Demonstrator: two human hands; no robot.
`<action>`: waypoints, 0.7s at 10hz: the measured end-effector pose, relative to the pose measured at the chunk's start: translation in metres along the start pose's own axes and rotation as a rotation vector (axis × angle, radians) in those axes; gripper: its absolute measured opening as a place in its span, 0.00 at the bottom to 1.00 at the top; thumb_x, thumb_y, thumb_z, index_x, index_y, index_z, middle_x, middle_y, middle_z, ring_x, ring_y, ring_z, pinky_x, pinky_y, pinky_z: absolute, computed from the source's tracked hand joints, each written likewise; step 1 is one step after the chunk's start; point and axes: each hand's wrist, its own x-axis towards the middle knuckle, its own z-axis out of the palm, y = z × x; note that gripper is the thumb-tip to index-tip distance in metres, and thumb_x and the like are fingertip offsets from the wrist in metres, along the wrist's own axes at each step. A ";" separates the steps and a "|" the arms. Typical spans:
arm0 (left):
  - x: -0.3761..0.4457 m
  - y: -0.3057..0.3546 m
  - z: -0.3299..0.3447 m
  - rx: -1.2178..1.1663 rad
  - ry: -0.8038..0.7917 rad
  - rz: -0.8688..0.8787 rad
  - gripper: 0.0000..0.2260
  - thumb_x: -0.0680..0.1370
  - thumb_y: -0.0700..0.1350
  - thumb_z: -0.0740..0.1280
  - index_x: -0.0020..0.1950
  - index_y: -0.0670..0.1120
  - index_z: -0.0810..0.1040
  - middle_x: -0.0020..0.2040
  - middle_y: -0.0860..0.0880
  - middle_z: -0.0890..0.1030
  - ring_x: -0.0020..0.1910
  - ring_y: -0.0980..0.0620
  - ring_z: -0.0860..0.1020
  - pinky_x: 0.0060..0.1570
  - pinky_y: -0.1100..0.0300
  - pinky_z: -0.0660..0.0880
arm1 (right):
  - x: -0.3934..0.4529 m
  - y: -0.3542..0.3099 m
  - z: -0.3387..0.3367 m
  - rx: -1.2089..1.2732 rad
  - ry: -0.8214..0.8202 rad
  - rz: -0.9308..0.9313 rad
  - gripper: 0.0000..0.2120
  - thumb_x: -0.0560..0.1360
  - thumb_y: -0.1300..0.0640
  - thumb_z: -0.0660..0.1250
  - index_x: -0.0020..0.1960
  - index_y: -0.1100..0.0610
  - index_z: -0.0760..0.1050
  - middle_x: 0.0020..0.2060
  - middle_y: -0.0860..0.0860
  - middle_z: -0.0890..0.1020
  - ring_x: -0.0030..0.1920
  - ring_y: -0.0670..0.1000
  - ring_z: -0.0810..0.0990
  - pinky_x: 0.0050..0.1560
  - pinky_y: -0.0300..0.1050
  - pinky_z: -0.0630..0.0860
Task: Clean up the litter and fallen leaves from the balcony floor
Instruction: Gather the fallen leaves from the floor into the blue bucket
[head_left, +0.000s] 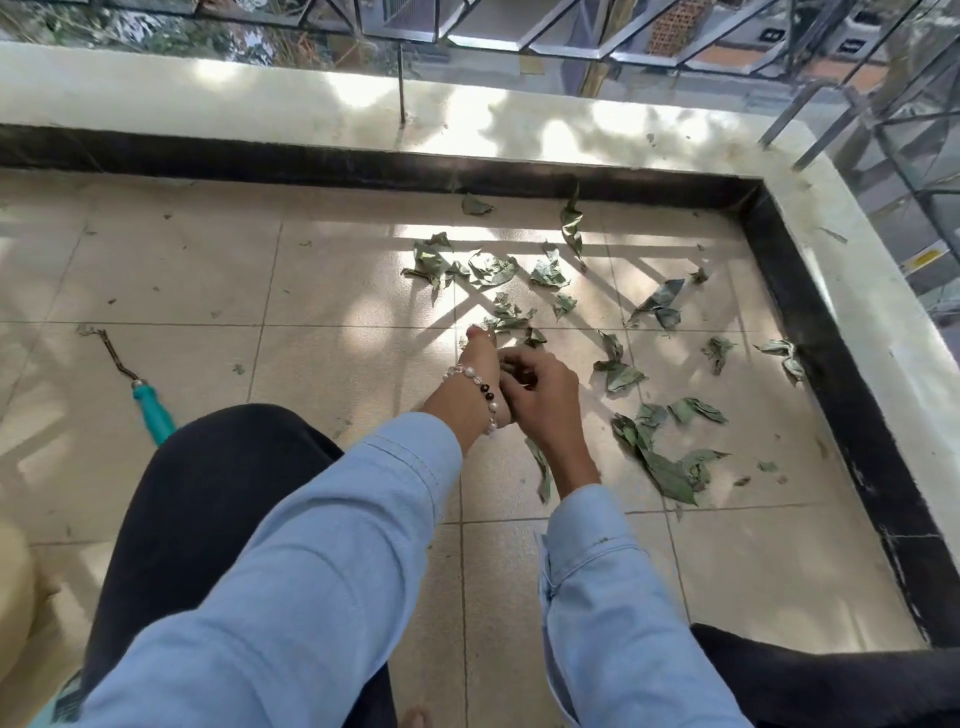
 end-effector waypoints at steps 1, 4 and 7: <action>0.002 0.002 0.002 -0.031 0.121 0.115 0.11 0.80 0.45 0.58 0.40 0.43 0.71 0.33 0.47 0.72 0.29 0.50 0.71 0.30 0.63 0.69 | -0.008 0.002 -0.017 -0.032 -0.249 -0.048 0.10 0.80 0.56 0.62 0.53 0.55 0.82 0.55 0.46 0.78 0.57 0.43 0.68 0.53 0.33 0.68; -0.003 0.010 0.008 0.038 0.104 0.238 0.13 0.81 0.34 0.51 0.39 0.41 0.69 0.27 0.45 0.72 0.13 0.55 0.61 0.17 0.73 0.54 | -0.026 0.083 -0.025 -0.198 0.003 0.491 0.11 0.75 0.58 0.70 0.57 0.58 0.79 0.51 0.55 0.82 0.51 0.53 0.80 0.58 0.50 0.75; 0.013 0.025 -0.020 0.291 0.079 0.317 0.12 0.79 0.36 0.63 0.38 0.48 0.69 0.42 0.48 0.75 0.38 0.54 0.75 0.46 0.58 0.76 | -0.077 0.118 0.039 -0.875 -0.418 0.045 0.16 0.80 0.64 0.52 0.66 0.62 0.69 0.64 0.57 0.71 0.62 0.58 0.68 0.59 0.47 0.67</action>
